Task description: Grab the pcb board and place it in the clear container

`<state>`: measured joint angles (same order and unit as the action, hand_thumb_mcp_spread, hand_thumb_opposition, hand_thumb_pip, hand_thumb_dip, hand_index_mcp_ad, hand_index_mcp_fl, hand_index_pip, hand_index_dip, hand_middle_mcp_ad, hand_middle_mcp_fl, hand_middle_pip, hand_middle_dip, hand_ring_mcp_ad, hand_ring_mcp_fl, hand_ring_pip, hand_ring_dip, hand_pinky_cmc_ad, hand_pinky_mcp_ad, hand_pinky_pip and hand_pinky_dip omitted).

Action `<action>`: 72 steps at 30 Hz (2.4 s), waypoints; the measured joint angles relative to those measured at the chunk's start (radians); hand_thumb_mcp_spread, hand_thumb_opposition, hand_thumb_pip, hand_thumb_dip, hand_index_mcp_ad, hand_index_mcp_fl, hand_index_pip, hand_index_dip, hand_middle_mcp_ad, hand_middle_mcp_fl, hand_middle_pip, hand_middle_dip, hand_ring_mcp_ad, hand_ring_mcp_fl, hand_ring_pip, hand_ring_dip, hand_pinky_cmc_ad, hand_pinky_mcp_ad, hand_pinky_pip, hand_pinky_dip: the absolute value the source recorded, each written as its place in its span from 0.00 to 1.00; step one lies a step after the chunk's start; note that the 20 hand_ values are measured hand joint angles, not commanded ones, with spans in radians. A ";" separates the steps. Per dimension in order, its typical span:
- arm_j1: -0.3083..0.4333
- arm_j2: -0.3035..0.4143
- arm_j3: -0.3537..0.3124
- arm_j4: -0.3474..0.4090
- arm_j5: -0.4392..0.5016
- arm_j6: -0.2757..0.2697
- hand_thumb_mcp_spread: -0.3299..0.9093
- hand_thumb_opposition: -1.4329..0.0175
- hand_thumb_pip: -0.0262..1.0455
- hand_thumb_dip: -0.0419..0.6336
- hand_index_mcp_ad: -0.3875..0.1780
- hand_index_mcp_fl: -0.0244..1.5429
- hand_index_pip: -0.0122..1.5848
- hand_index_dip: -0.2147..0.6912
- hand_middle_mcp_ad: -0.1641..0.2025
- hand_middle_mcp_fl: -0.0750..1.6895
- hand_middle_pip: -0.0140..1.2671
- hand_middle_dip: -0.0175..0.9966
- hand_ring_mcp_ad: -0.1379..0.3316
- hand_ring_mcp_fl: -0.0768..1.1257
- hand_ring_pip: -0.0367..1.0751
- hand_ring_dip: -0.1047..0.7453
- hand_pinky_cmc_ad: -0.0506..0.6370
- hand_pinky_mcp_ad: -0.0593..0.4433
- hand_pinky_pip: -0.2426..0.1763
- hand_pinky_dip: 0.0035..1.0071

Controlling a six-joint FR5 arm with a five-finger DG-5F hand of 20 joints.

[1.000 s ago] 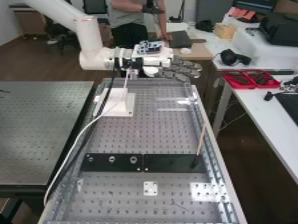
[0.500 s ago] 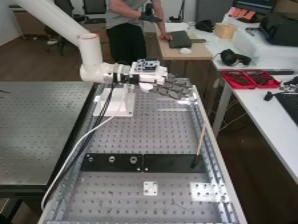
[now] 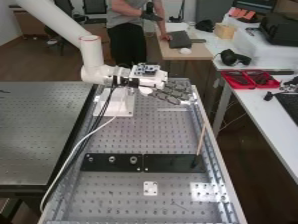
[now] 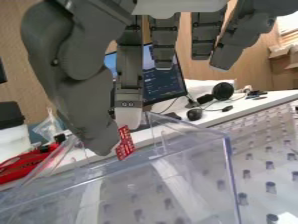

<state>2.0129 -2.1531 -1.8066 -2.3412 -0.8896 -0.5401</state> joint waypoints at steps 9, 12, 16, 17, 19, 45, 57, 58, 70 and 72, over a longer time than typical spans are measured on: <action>-0.009 0.003 0.030 -0.069 -0.023 0.026 0.61 0.37 0.66 0.42 0.63 0.13 0.96 0.40 0.70 0.07 0.11 0.13 0.74 0.06 0.11 0.13 0.51 0.44 0.36 0.45; -0.011 0.006 0.037 -0.089 -0.030 0.032 0.57 0.39 0.69 0.42 0.62 0.06 0.90 0.38 0.70 0.05 0.11 0.13 0.74 0.06 0.10 0.13 0.51 0.44 0.36 0.52; -0.013 0.010 0.041 -0.105 -0.031 0.038 0.55 0.41 0.69 0.42 0.62 0.02 0.84 0.38 0.70 0.05 0.11 0.13 0.74 0.06 0.10 0.13 0.51 0.44 0.35 0.58; -0.013 0.011 0.041 -0.107 -0.031 0.039 0.54 0.41 0.69 0.42 0.62 0.02 0.84 0.38 0.70 0.05 0.11 0.13 0.74 0.06 0.10 0.13 0.51 0.44 0.35 0.58; -0.013 0.016 0.041 -0.111 -0.030 0.040 0.53 0.41 0.69 0.42 0.62 0.02 0.82 0.37 0.70 0.05 0.11 0.14 0.75 0.06 0.10 0.13 0.51 0.44 0.35 0.61; -0.034 0.448 -0.021 -0.373 -0.008 -0.066 0.47 0.43 0.57 0.36 0.62 0.02 0.27 0.42 0.69 0.05 0.10 0.14 0.75 0.06 0.09 0.14 0.56 0.49 0.25 0.65; -0.069 0.471 0.048 -0.523 -0.046 -0.072 0.47 0.45 0.55 0.34 0.62 0.05 0.12 0.51 0.70 0.05 0.10 0.14 0.75 0.06 0.09 0.14 0.59 0.52 0.25 0.61; -0.073 0.467 0.054 -0.530 -0.054 -0.071 0.47 0.45 0.55 0.34 0.62 0.05 0.12 0.52 0.70 0.05 0.10 0.14 0.75 0.06 0.09 0.14 0.59 0.52 0.25 0.61; -0.105 0.456 0.075 -0.532 -0.104 -0.096 0.47 0.45 0.55 0.34 0.62 0.05 0.09 0.54 0.69 0.04 0.10 0.14 0.75 0.06 0.09 0.14 0.61 0.55 0.25 0.61; -0.106 0.456 0.075 -0.532 -0.106 -0.099 0.47 0.45 0.55 0.34 0.62 0.05 0.09 0.54 0.70 0.04 0.10 0.14 0.75 0.06 0.09 0.14 0.61 0.55 0.25 0.61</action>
<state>1.9068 -1.6969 -1.7313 -2.8735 -0.9952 -0.6389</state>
